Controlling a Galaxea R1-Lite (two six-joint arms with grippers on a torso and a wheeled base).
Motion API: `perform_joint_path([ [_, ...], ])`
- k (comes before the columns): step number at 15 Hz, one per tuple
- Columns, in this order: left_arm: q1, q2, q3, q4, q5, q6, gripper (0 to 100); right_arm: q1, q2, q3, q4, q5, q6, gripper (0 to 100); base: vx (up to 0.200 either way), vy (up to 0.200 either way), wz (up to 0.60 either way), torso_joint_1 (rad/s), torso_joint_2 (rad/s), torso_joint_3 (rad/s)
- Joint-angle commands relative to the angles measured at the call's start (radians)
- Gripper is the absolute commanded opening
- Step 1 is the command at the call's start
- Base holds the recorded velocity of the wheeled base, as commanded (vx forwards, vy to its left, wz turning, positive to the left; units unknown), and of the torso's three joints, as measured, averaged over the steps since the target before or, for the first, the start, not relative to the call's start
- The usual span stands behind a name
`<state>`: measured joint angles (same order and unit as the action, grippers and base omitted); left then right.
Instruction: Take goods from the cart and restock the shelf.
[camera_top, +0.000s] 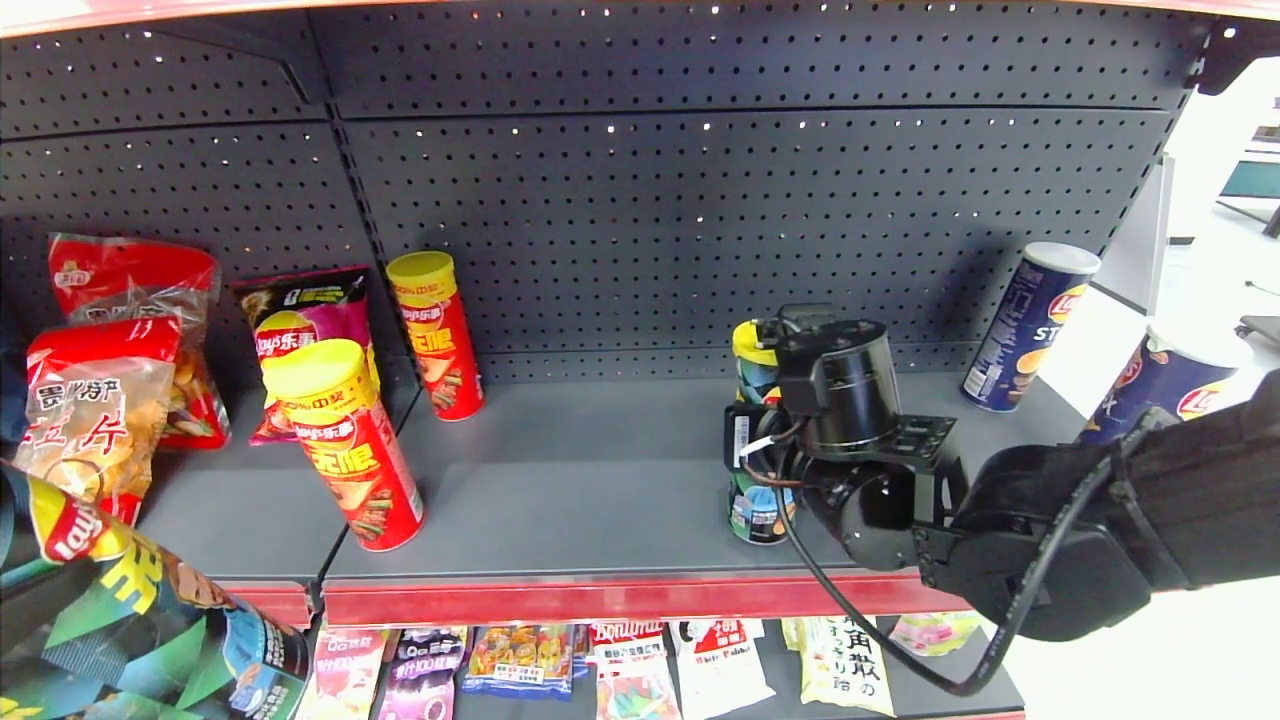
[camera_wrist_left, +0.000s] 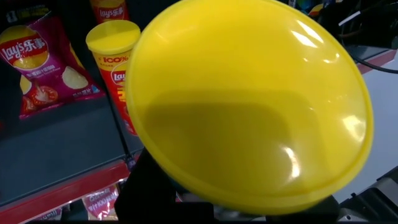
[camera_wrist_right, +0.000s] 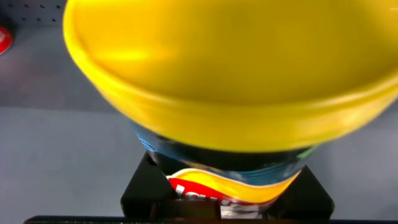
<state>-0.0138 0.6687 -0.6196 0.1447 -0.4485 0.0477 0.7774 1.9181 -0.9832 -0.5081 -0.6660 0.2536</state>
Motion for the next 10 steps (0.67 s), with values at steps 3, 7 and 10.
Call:
perform_joint_path([
  [3,0.0,0.008,0.0,0.0,0.001,0.0,0,0.022,0.007,0.035,-0.001,-0.004,0.015,0,0.0,0.0,0.0,0.0,0.0,0.0],
  [7,0.0,0.009,0.0,0.0,0.001,0.0,0,0.02,0.001,0.044,-0.001,-0.011,0.035,0,0.0,0.0,0.0,0.0,0.0,0.0],
  [10,0.0,0.012,0.0,0.0,0.001,0.0,0,0.039,-0.001,0.034,-0.001,-0.04,0.035,0,0.0,0.0,0.0,0.0,0.0,0.0],
])
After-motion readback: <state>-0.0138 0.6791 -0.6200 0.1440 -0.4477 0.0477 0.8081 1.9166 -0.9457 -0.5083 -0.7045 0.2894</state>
